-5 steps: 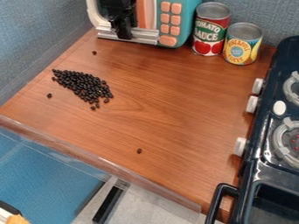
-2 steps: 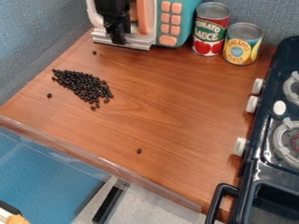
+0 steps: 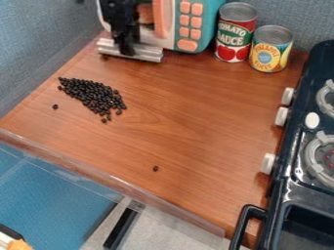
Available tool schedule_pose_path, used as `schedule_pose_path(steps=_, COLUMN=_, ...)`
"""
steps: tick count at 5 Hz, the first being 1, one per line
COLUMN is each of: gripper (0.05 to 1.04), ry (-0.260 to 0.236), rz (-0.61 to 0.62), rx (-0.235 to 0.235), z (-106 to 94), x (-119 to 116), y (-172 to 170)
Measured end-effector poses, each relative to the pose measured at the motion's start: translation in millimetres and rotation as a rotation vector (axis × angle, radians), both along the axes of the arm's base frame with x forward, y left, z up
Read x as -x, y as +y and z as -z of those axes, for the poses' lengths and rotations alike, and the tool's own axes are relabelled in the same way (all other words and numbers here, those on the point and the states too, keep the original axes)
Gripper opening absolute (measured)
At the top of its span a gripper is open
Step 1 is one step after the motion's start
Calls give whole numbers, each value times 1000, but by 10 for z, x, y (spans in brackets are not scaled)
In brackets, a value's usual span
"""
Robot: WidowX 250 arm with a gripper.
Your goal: Sweep into pile
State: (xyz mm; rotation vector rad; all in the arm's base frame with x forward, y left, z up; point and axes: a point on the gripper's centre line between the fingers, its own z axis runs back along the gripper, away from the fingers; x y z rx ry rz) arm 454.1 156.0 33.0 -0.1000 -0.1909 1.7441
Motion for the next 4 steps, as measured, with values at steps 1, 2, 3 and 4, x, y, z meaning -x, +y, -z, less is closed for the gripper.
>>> schedule_pose_path(steps=1, gripper=363, ry=-6, rz=-2, rx=-12, z=-3, x=-4, y=33)
schedule_pose_path(steps=2, gripper=364, ry=-14, rz=-5, rx=-17, z=53, x=12, y=68)
schedule_pose_path(steps=3, gripper=364, ry=-20, rz=-1, rx=-20, z=78, x=51, y=61)
schedule_pose_path(steps=4, gripper=363, ry=-15, rz=-1, rx=-18, z=90, x=135, y=52)
